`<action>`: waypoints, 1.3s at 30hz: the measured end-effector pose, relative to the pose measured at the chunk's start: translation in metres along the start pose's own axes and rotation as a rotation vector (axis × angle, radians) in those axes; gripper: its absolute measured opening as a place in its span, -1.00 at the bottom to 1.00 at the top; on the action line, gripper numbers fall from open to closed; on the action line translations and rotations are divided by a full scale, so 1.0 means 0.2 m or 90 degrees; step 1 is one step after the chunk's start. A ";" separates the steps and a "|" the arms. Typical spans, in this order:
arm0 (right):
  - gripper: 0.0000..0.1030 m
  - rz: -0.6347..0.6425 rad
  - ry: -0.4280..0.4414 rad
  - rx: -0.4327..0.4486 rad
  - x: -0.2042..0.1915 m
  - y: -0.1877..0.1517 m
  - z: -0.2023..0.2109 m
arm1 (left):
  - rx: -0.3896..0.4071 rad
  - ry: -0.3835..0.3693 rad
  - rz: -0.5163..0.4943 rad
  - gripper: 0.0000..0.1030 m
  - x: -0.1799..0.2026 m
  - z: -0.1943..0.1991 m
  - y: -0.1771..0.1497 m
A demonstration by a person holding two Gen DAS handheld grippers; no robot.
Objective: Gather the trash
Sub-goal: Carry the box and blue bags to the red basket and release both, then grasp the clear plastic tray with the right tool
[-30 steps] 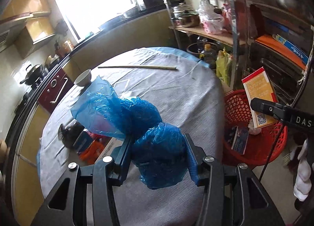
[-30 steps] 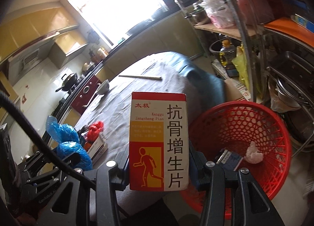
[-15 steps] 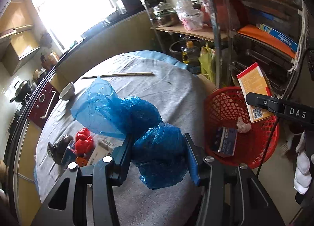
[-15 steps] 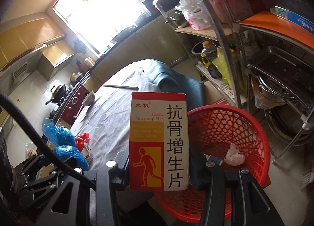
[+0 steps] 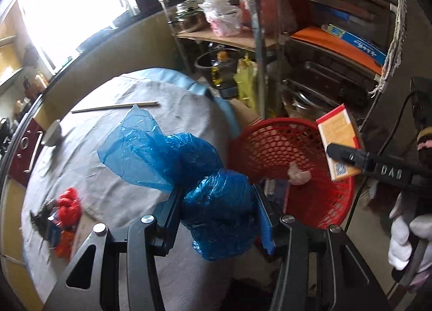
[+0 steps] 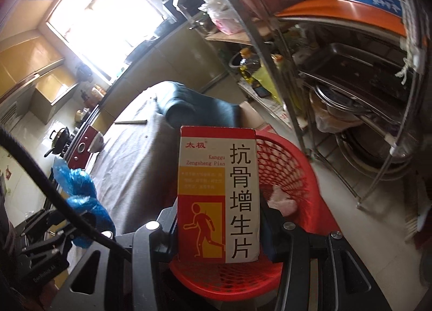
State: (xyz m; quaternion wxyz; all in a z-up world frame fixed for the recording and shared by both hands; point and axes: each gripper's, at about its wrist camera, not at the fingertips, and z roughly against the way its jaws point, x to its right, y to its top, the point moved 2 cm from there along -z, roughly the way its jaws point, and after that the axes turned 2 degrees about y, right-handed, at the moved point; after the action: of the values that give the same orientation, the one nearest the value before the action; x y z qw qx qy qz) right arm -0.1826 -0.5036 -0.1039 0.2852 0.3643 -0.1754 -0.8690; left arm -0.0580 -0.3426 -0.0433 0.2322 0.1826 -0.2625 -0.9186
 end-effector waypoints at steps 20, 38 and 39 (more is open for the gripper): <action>0.06 -0.081 0.011 -0.032 0.16 0.00 -0.02 | -0.026 -0.050 0.000 0.23 0.04 -0.10 -0.01; 0.06 0.053 0.099 -0.103 -0.52 -0.01 -0.23 | -0.032 0.145 0.242 0.24 -0.92 0.25 -0.70; 0.06 0.062 0.106 -0.113 -0.58 -0.02 -0.26 | -0.037 0.164 0.265 0.24 -1.00 0.26 -0.75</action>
State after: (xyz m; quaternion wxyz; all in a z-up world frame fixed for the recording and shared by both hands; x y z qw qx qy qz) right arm -0.0797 -0.4329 -0.0789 0.3720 0.3993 -0.0913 -0.8329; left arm 0.0335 -0.1049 -0.0450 0.4531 0.2332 -0.2363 -0.8273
